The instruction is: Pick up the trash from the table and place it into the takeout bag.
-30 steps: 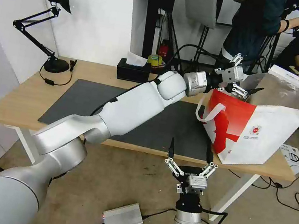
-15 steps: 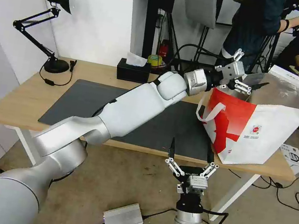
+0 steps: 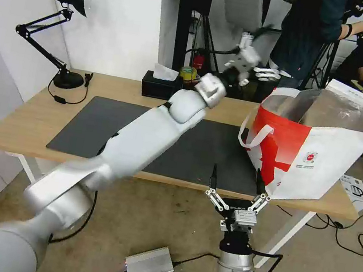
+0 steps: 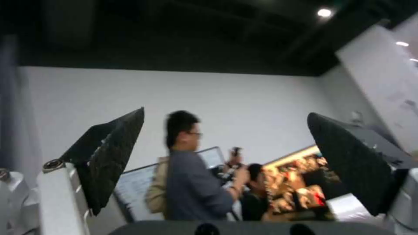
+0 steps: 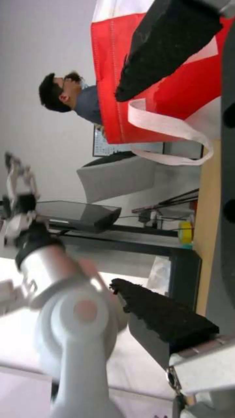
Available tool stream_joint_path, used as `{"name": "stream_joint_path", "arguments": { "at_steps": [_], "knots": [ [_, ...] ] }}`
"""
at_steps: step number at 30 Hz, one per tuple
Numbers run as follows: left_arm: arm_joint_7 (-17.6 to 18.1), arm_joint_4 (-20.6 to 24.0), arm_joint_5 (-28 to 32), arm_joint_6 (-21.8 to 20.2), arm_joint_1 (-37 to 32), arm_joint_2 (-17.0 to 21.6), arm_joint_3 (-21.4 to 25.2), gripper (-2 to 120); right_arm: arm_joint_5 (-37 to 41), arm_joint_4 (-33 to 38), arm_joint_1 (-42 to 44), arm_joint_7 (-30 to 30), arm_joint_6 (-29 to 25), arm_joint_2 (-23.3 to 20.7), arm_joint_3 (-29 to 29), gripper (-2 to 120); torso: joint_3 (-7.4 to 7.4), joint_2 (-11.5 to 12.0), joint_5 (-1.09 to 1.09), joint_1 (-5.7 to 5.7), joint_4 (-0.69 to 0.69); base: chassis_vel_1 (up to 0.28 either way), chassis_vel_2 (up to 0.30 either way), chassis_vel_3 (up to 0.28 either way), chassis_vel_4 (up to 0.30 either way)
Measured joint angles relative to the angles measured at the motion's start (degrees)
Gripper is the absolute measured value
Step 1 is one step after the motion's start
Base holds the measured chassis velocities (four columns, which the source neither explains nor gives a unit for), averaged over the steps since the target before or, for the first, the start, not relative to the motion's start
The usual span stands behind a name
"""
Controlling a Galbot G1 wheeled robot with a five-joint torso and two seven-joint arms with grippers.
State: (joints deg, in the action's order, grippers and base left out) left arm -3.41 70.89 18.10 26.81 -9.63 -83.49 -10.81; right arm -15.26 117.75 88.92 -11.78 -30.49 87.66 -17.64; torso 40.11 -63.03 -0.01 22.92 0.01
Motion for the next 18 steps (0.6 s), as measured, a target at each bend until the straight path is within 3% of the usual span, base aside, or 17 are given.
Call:
{"name": "stream_joint_path", "arguments": {
  "at_steps": [8, 13, 18],
  "knots": [
    [0.98, 6.58, -0.74, -1.1, -6.64, 1.78, 6.8, 100, 0.1, -1.09, -1.2, 0.0, 0.0, -0.55, -0.69, 100, -0.01, 0.0, 0.01, 0.0, -0.02, 0.0, 0.0, 0.0, 0.0],
    [0.88, 13.44, -1.76, -1.3, -15.8, 3.35, 14.2, 100, 0.4, -1.31, -1.81, 0.0, 0.0, -1.22, -1.25, 100, -0.01, 0.0, 0.0, 0.0, -0.01, 0.0, 0.0, 0.0, 0.0],
    [0.88, 18.41, -1.94, -1.39, -22.81, 4.16, 18.27, 100, 1.22, -1.31, -2.07, 0.63, 0.03, -1.67, -1.51, 100, -0.01, 0.01, 0.01, 0.0, -0.01, 0.0, 0.0, 0.0, 0.0]
  ]
}}
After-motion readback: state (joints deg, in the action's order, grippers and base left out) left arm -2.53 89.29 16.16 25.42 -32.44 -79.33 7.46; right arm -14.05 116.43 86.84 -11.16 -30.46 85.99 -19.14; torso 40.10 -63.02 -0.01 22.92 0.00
